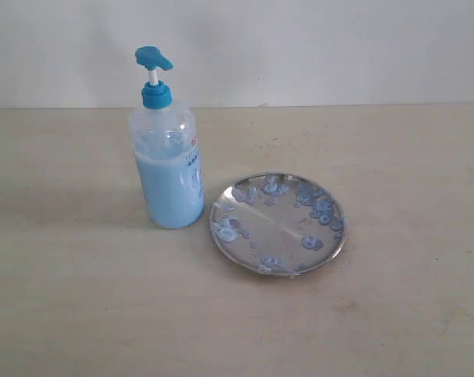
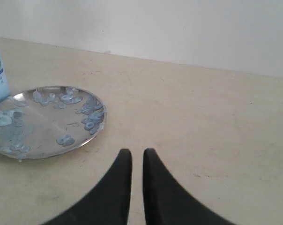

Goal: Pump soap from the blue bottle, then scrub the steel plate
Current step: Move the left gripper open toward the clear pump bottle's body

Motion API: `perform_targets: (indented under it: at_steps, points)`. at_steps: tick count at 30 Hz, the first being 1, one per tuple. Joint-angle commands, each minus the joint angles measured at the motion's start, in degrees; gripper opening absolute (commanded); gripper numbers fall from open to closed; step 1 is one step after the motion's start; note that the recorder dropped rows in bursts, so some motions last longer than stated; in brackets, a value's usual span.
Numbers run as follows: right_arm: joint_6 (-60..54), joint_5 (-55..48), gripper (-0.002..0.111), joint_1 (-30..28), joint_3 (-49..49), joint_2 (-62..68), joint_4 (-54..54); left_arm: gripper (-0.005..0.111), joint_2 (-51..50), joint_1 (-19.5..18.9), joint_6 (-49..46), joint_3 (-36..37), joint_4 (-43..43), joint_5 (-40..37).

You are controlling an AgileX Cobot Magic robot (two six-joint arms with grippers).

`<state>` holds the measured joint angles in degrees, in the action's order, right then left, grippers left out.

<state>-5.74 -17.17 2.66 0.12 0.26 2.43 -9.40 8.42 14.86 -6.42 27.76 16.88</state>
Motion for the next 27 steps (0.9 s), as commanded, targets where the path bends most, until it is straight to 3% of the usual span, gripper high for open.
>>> perform_targets:
  at_steps: [1, 2, 5, 7, 10, 13, 15, 17, 18, 19, 21, 24, 27]
  points:
    - [-0.1, 1.9, 0.0, -0.2, -0.1, -0.3, -0.1, 0.004, -33.1, 0.2, -2.4, -16.3, -28.8, -5.4]
    - [-0.1, 1.9, 0.0, -0.2, -0.1, -0.3, -0.1, 0.004, -39.1, 0.2, -0.4, -17.9, -32.0, -0.7]
    - [-0.1, 1.9, 0.0, -0.2, -0.1, -0.3, -0.1, 0.004, -61.1, 0.2, 14.6, -19.2, -41.0, 29.7]
    - [-0.2, 2.0, 0.0, -0.2, -0.1, -0.3, -0.1, 0.004, -71.4, 0.2, 21.3, -19.2, -48.4, 39.7]
    - [-0.1, 5.5, 0.0, -0.2, -0.1, -0.3, 0.0, 0.004, -82.0, 0.2, 15.0, -19.7, -53.1, 48.5]
    - [9.8, 15.8, 0.0, -0.2, -0.1, -0.3, 5.9, 0.004, -87.7, 0.2, 2.2, -21.0, -51.5, 51.3]
    - [17.2, 20.9, 0.0, -0.2, -0.1, -0.3, 7.9, 0.011, -88.9, 0.2, -4.9, -21.3, -51.0, 51.3]
    - [19.3, 17.7, 0.0, -0.2, -0.1, -0.3, 7.9, 0.041, -88.9, 0.2, -4.6, -21.3, -51.1, 51.7]
    - [19.3, 16.8, 0.0, -0.2, -0.1, -0.3, 7.9, 0.049, -88.9, 0.2, -3.0, -21.3, -51.1, 51.7]
    - [20.7, 16.2, 0.0, -0.2, -0.1, -0.3, 8.1, 0.066, -88.9, 0.2, 3.0, -21.3, -51.3, 50.9]
    - [24.6, 15.0, 0.0, -0.2, -0.1, -0.3, 8.5, 0.081, -88.9, 0.2, 6.3, -21.3, -52.5, 48.3]
    - [28.2, 11.7, 0.0, -0.2, -0.1, -0.3, 8.6, 0.084, -88.9, 0.2, 7.6, -21.3, -59.0, 44.9]
    - [28.2, 11.8, 0.0, -0.2, -0.1, 1.4, 8.6, 0.084, -88.9, 0.2, 7.6, -21.3, -59.3, 48.5]
